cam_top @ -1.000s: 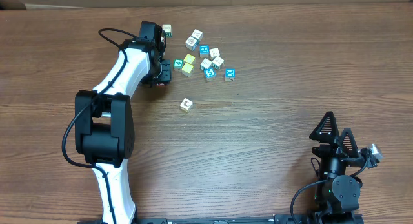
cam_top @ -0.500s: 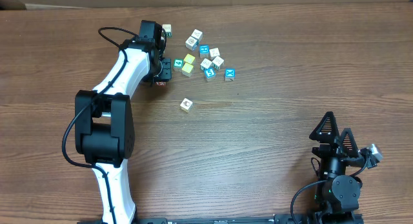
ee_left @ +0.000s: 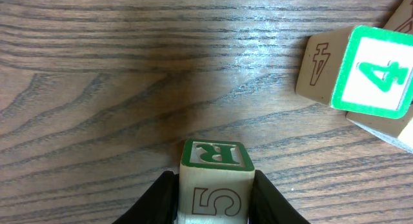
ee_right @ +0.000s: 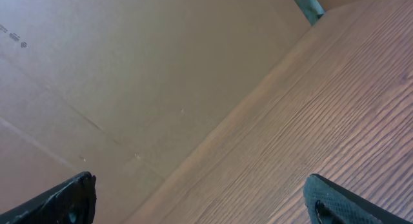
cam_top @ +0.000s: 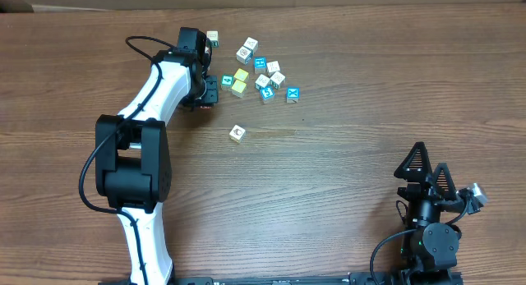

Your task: Form a circle

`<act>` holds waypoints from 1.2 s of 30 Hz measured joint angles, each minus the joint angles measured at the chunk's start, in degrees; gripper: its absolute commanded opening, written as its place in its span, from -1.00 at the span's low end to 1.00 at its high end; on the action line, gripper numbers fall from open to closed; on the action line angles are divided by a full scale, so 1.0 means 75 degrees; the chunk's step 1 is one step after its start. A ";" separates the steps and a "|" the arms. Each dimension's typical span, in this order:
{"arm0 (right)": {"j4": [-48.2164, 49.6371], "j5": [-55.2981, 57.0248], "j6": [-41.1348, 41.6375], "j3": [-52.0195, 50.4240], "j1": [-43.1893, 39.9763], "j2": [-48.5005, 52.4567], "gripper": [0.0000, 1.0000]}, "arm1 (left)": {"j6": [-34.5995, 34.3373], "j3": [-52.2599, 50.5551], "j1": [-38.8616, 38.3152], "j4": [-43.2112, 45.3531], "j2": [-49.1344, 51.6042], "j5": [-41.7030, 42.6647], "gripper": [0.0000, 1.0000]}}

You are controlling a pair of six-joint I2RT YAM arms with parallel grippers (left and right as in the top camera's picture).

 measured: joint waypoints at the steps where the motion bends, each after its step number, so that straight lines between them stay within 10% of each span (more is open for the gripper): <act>1: 0.0003 0.0003 0.0000 0.0000 0.0000 0.0000 1.00 | 0.0000 0.0000 0.0000 0.0000 0.0000 0.0000 -0.47; 36: 0.0003 0.0000 0.0000 0.0000 0.0000 0.0000 1.00 | -0.0498 0.0032 -0.2579 -0.1148 -0.1993 0.0003 -0.53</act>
